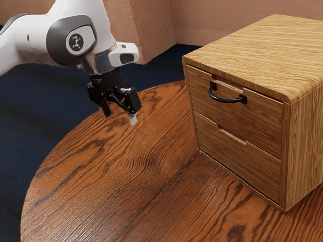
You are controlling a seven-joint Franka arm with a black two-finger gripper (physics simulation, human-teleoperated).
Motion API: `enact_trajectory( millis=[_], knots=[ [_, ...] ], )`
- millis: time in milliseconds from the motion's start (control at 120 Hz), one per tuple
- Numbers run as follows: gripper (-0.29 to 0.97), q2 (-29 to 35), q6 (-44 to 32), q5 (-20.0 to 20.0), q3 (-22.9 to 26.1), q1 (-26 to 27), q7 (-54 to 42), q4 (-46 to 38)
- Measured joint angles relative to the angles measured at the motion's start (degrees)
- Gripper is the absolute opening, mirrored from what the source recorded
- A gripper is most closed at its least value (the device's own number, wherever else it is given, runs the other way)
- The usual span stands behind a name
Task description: Pull the drawer handle with one arm to open the drawer
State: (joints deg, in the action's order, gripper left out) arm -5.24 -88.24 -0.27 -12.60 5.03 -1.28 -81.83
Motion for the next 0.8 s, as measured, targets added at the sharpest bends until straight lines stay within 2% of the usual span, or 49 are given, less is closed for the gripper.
enact_trajectory(
  millis=[125, 350, 467, 608, 800],
  knots=[
    [0.68, -0.1, 0.3, -0.1, -0.4, -1.0, -0.6, 0.2],
    [0.68, 0.4, 0.9, -3.1, -0.8, -2.7, -1.4, 0.7],
    [0.68, 6.5, 1.7, -3.5, 0.0, -2.1, -0.4, 2.5],
    [0.68, 6.9, 2.0, -4.9, 4.0, -4.3, 8.7, 2.3],
    [0.68, 6.2, 0.4, -5.1, 7.4, -1.9, 26.2, 2.2]
  ],
)
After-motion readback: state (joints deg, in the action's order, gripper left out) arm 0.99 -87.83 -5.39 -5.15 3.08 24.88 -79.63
